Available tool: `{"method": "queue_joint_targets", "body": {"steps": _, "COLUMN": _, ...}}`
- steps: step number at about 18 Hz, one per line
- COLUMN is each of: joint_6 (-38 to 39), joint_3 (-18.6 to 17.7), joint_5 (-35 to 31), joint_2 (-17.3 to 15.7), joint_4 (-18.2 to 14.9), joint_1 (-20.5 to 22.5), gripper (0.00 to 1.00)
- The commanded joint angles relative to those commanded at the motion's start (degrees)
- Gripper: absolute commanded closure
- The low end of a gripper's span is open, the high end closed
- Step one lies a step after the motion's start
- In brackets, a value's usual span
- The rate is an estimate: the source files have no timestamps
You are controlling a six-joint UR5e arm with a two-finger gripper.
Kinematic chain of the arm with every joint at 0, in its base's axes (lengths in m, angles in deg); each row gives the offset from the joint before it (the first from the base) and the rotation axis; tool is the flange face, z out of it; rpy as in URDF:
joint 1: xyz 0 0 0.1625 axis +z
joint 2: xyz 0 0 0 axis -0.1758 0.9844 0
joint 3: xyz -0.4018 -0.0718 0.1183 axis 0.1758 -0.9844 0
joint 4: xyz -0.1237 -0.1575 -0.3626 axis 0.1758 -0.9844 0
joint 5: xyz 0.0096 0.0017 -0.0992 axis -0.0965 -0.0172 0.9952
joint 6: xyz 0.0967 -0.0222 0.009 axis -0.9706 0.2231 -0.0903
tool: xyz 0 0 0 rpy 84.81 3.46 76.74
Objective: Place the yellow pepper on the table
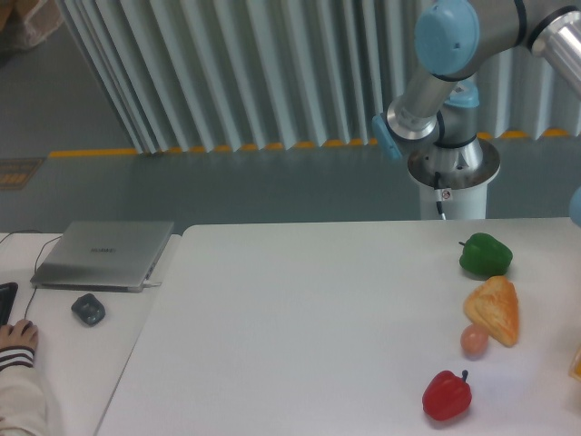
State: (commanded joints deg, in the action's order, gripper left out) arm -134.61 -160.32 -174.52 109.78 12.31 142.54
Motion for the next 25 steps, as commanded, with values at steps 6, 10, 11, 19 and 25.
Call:
{"method": "queue_joint_targets", "body": {"steps": 6, "joint_6": 0.1, "joint_3": 0.9, "joint_5": 0.9, "joint_2": 0.6, "joint_4": 0.0, "joint_1": -0.2, "gripper": 0.00}}
{"method": "queue_joint_targets", "body": {"steps": 10, "joint_6": 2.9, "joint_3": 0.9, "joint_5": 1.1, "joint_2": 0.4, "joint_4": 0.0, "joint_1": -0.6, "gripper": 0.00}}
{"method": "queue_joint_targets", "body": {"steps": 11, "joint_6": 3.7, "joint_3": 0.9, "joint_5": 1.7, "joint_2": 0.2, "joint_4": 0.0, "joint_1": -0.9, "gripper": 0.00}}
{"method": "queue_joint_targets", "body": {"steps": 19, "joint_6": 3.4, "joint_3": 0.3, "joint_5": 2.8, "joint_2": -0.3, "joint_4": -0.1, "joint_1": -1.1, "gripper": 0.00}}
{"method": "queue_joint_targets", "body": {"steps": 25, "joint_6": 3.0, "joint_3": 0.7, "joint_5": 2.4, "joint_2": 0.4, "joint_4": -0.1, "joint_1": -1.1, "gripper": 0.00}}
